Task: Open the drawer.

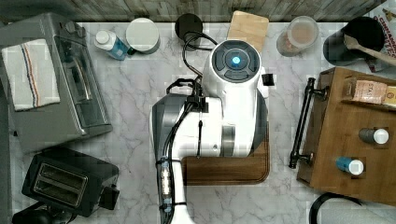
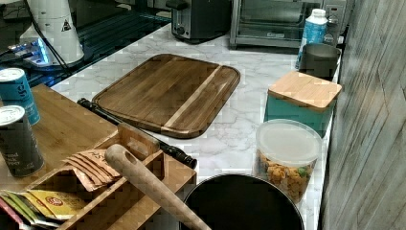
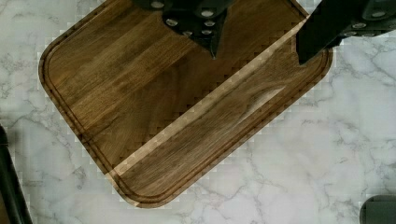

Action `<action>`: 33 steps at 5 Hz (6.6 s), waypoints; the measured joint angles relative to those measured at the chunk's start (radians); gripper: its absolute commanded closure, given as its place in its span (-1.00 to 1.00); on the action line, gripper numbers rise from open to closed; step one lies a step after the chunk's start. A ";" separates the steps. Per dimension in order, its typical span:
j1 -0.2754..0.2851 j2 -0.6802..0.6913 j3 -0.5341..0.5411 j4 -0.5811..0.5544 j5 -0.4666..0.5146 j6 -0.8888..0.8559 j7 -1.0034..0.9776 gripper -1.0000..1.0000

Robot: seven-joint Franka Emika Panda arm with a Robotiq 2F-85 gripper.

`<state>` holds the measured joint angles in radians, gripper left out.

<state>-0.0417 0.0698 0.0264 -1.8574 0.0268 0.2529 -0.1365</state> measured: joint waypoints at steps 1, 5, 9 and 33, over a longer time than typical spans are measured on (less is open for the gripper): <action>0.000 0.001 0.000 -0.005 0.004 0.010 0.000 -1.00; -0.021 0.014 -0.028 -0.108 -0.106 0.186 -0.099 -1.00; -0.157 0.112 -0.167 -0.124 -0.155 0.427 -0.387 -1.00; -0.190 0.168 -0.027 -0.480 -0.172 0.802 -0.457 -1.00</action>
<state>-0.2317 0.2380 -0.0004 -2.3379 -0.1453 1.0547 -0.5938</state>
